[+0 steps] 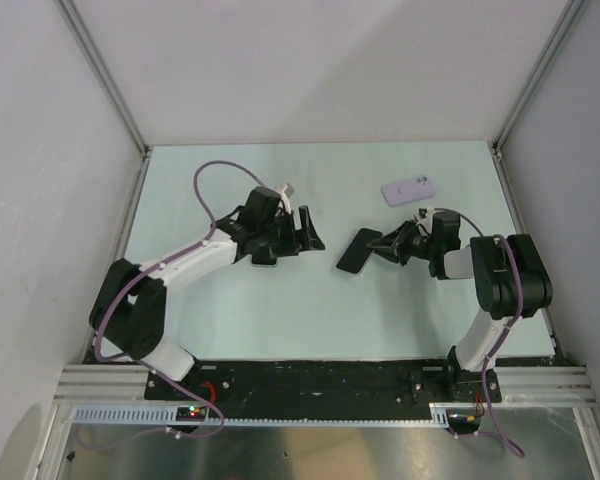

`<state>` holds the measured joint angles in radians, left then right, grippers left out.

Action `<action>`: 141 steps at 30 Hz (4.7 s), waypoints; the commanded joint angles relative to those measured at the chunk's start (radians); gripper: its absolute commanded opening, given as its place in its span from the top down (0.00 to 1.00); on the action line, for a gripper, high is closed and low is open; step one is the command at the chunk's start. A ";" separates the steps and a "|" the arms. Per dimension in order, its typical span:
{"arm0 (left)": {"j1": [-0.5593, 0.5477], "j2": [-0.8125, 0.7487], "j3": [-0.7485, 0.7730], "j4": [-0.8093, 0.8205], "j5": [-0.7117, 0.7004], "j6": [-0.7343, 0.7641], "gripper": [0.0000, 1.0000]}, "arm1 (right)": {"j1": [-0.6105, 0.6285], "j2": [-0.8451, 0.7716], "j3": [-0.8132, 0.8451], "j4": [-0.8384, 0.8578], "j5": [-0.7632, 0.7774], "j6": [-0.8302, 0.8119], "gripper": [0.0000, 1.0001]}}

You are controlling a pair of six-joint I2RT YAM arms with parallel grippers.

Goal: Put the phone into the phone case

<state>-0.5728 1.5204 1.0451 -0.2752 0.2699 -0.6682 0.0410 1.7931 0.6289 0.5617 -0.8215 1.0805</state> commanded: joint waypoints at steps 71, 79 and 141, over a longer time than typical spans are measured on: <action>0.138 -0.397 -0.115 0.016 0.202 -0.125 1.00 | -0.134 0.772 1.713 -1.077 0.735 -0.462 0.59; 0.139 -0.394 -0.103 0.015 0.208 -0.135 1.00 | -0.155 0.829 1.734 -1.116 0.631 -0.464 0.60; 0.235 -0.595 -0.265 -0.017 0.190 -0.089 1.00 | 0.461 0.139 0.907 -1.435 1.153 0.467 0.01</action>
<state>-0.3508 0.9424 0.7658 -0.3557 0.4473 -0.7826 0.4957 1.8706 1.4403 -0.7811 0.3069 1.4452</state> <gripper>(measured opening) 0.058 0.993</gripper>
